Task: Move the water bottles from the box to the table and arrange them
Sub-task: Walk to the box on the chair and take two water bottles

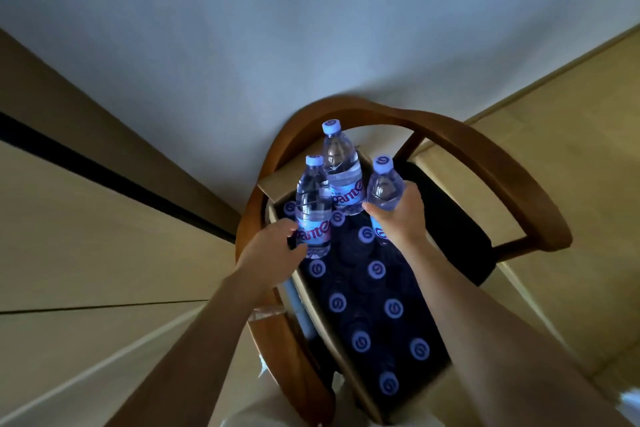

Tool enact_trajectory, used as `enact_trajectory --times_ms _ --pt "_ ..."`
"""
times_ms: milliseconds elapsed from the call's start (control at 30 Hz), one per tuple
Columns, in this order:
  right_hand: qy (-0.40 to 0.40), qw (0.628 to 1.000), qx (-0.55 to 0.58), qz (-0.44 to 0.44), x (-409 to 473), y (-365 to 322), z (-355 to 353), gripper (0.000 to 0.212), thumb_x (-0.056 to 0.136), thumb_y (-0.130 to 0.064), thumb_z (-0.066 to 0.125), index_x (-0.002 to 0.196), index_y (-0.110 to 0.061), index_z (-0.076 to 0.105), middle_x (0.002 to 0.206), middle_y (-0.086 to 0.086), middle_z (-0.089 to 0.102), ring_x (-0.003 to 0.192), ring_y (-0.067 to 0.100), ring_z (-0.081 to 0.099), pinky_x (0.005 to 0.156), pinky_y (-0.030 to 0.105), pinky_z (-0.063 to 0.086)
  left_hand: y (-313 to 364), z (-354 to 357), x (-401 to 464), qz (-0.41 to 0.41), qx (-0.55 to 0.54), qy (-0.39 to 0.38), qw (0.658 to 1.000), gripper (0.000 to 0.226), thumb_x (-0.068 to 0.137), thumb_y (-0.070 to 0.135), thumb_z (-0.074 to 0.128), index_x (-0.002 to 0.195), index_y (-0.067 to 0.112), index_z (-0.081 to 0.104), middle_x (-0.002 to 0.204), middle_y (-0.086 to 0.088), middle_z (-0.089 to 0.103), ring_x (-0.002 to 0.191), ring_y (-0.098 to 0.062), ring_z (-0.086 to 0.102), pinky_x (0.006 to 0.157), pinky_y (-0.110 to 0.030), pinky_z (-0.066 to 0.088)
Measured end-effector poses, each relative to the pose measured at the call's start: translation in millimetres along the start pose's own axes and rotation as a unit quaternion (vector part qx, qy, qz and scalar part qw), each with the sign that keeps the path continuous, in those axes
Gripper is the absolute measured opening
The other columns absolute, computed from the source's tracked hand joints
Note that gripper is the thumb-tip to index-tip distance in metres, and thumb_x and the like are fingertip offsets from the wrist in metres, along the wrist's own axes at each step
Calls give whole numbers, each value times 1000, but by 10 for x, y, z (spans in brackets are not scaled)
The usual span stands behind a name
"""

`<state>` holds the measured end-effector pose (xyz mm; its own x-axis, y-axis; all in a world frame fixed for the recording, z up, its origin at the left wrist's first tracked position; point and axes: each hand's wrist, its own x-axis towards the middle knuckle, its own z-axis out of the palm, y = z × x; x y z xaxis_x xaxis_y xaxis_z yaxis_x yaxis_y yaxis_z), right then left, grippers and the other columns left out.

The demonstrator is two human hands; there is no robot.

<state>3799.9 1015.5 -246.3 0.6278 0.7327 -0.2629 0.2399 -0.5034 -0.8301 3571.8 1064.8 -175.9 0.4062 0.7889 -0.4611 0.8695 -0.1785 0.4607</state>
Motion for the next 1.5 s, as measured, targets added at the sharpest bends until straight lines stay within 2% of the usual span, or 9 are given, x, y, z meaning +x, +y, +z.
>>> enact_trajectory --times_ms 167,333,467,600,767,967,1133,1367,1500 --pt "27 997 50 -53 -284 -26 -165 49 61 -28 82 92 1 56 91 17 62 88 34 61 78 50 50 88 -7 376 -58 -41 32 997 40 82 37 68 112 18 51 106 -1 63 82 -12 57 69 -31 49" --pt "62 985 141 -78 -664 -249 -530 28 59 -24 80 80 -18 62 74 1 67 69 18 67 65 39 56 292 152 905 -71 -80 28 994 83 71 52 76 137 14 43 137 -13 50 125 -32 47 102 -48 41" --pt "58 977 195 -66 -913 -266 -670 31 58 -24 78 82 -33 62 74 -15 68 66 -1 66 58 9 48 389 314 1108 -182 -35 80 980 104 62 56 80 142 9 33 144 -20 35 134 -38 31 107 -54 32" --pt "33 975 215 -42 -1055 -179 -667 43 60 -22 78 86 -51 59 80 -24 67 70 -5 65 59 5 46 309 396 1060 -158 -98 141 972 96 60 43 86 133 7 36 137 -19 39 128 -38 38 106 -54 34" --pt "-5 968 249 -9 -1108 -99 -499 30 59 -23 78 83 -29 62 79 -7 69 75 8 68 65 17 51 233 349 758 -63 -140 136 979 76 67 34 84 120 13 33 109 -4 50 97 -25 54 80 -37 45" --pt "-44 961 271 44 -1263 -148 -256 47 49 -39 77 88 -45 52 84 -20 67 77 -4 64 66 12 48 236 118 308 -31 -210 208 955 61 67 28 83 104 22 36 86 12 49 74 -1 51 57 -21 39" --pt "-98 960 261 9 -1408 -353 -20 52 52 -33 77 98 -27 53 91 -6 67 86 10 66 74 31 54 63 -248 -199 -9 -329 256 909 52 57 31 81 98 27 49 86 11 62 68 4 63 55 -12 47" --pt "-185 955 210 -103 -1850 -966 562 49 60 -20 83 93 -27 48 86 -10 60 79 -7 59 69 8 44 -671 -814 -1112 1 -404 320 857 51 45 36 79 91 27 61 85 3 69 75 -14 66 68 -32 53" --pt "-257 934 199 -151 -2403 -1479 1076 53 56 -26 86 96 -26 51 85 -8 65 76 -4 63 67 12 46 -1344 -1201 -1911 -13 -441 398 804 47 45 30 81 88 26 63 82 6 70 73 -12 65 66 -28 52"
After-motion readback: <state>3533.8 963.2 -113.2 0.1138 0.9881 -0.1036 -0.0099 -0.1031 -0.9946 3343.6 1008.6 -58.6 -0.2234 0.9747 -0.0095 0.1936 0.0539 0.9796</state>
